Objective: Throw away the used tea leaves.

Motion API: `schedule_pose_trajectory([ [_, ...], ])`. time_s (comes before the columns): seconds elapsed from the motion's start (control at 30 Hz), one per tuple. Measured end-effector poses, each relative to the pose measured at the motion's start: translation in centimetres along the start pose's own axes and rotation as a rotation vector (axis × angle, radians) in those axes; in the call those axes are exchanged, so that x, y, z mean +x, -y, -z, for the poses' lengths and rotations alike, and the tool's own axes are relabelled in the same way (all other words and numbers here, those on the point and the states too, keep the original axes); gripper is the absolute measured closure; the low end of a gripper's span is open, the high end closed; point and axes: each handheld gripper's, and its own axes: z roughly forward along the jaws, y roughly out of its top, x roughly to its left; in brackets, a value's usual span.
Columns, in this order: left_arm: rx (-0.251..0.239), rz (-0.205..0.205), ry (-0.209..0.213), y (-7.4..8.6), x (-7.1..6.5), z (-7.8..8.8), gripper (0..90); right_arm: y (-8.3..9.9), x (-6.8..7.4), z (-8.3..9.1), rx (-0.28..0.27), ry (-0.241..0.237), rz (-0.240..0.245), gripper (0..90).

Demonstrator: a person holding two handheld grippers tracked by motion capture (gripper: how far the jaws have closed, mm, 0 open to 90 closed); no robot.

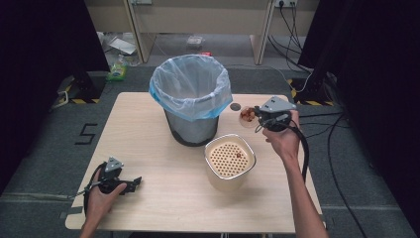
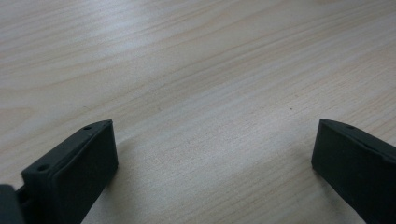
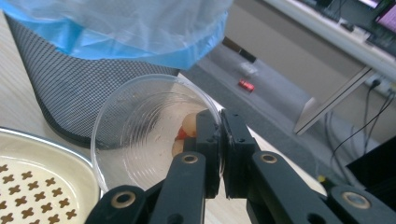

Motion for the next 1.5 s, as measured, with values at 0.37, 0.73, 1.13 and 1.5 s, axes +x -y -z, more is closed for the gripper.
schedule_pose_trajectory([
  [0.37, 0.000, 0.000, 0.000, 0.0, 0.0, 0.0, 0.0, 1.0, 3.4, 0.7, -0.083, 0.101, 0.131, 87.2],
  [0.73, 0.000, 0.000, 0.000, 0.0, 0.0, 0.0, 0.0, 3.1, 7.1, 1.8, -0.285, 0.281, 0.306, 87.4],
  [1.13, -0.001, 0.000, 0.000, 0.0, 0.0, 0.0, 0.0, 4.4, 10.3, 2.7, -0.325, 0.416, 0.518, 87.6],
  [1.5, -0.001, 0.000, 0.000, 0.0, 0.0, 0.0, 0.0, 4.6, 12.1, 2.1, -0.380, 0.476, 0.671, 88.0],
])
